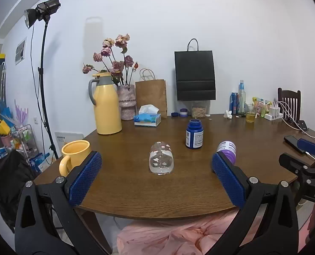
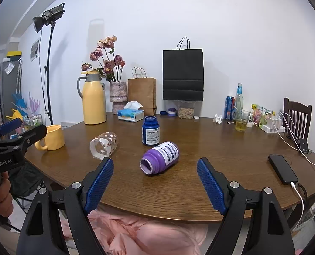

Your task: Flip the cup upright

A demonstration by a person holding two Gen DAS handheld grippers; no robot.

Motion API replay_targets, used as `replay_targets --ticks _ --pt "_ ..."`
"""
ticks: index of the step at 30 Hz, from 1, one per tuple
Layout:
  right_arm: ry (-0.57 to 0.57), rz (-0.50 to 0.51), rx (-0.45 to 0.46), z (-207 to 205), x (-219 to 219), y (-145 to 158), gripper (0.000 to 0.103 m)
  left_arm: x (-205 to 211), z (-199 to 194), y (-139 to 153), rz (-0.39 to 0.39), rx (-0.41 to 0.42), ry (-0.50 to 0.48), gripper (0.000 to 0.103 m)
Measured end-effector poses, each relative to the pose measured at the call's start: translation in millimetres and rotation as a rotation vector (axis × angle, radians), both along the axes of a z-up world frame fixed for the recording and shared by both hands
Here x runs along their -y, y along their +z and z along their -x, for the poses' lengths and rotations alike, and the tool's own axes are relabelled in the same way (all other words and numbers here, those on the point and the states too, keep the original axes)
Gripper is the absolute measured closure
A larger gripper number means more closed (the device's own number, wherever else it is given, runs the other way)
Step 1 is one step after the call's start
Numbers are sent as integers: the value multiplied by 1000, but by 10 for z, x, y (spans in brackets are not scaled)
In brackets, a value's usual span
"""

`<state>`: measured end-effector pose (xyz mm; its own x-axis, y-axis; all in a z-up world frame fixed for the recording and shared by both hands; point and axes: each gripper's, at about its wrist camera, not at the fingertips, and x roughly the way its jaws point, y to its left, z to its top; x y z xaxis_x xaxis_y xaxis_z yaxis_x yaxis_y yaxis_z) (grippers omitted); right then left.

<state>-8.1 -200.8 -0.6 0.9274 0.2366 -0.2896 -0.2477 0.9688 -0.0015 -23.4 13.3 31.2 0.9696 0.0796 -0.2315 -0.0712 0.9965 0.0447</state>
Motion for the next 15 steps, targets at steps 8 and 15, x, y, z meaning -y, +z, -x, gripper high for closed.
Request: replay_targets --ticks 8,15 --pt "2 -1 -1 11 7 -3 18 11 -4 -2 -2 -5 -8 0" --pt "2 -6 -10 2 18 5 18 -9 -29 -2 -2 -17 -9 0"
